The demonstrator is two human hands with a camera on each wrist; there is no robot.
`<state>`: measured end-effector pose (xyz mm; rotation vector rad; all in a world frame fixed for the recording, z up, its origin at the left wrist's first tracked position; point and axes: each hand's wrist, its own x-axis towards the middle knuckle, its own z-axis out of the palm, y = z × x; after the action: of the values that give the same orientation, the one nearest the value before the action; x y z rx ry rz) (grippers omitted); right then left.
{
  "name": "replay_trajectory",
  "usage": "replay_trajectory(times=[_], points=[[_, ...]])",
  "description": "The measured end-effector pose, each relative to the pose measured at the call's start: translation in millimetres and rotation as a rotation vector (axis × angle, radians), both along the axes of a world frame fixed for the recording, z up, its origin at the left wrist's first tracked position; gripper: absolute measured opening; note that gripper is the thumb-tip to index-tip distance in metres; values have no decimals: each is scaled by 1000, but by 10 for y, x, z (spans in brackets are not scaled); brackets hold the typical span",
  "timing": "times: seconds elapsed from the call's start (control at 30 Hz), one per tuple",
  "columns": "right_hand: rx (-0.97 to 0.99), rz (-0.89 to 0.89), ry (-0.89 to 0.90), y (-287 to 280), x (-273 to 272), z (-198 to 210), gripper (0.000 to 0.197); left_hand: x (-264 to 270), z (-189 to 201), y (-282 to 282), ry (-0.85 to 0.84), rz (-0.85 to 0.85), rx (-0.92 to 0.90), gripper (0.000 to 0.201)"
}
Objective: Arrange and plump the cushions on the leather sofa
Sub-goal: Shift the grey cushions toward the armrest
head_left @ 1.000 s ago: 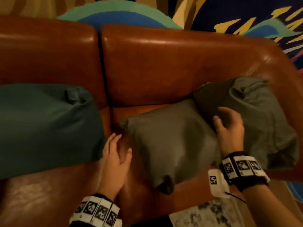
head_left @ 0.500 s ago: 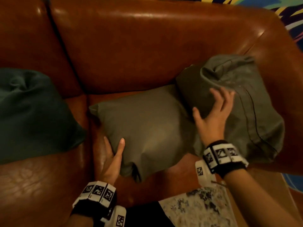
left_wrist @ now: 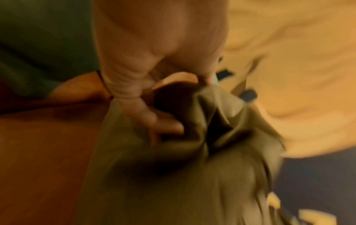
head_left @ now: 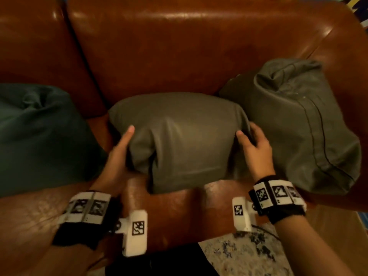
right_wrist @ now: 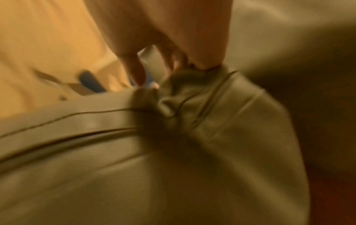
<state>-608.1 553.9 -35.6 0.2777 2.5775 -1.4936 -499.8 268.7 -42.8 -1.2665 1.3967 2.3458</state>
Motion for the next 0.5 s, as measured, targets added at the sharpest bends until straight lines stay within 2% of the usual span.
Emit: replay_trajectory(times=[0.03,0.13,0.2,0.27,0.33,0.37,0.4,0.47,0.5], points=[[-29,61,48,-16,-80,127,48,-25,143,-62,43,40,8,39],[-37,195,124,-76,-215,324,36,-50,279,-180,73,111,-46,43],[48,122,154,-80,-159,182,39,-12,215,-82,68,89,-52,36],[150,-10,66,-81,20,-100,49,80,62,78,8,100,-24,32],[185,-49,-167,-91,243,-365,52,237,-56,183,14,91,96,44],[120,-48,-230,-101,323,-430,51,314,-124,176,-2,89,131,53],[41,-62,-234,-111,350,-433,49,363,-170,177,-14,97,142,64],[-95,-82,-107,-142,270,-253,38,368,-166,123,-47,131,146,86],[-159,-69,-10,-174,182,-103,32,347,-151,61,-49,167,121,83]])
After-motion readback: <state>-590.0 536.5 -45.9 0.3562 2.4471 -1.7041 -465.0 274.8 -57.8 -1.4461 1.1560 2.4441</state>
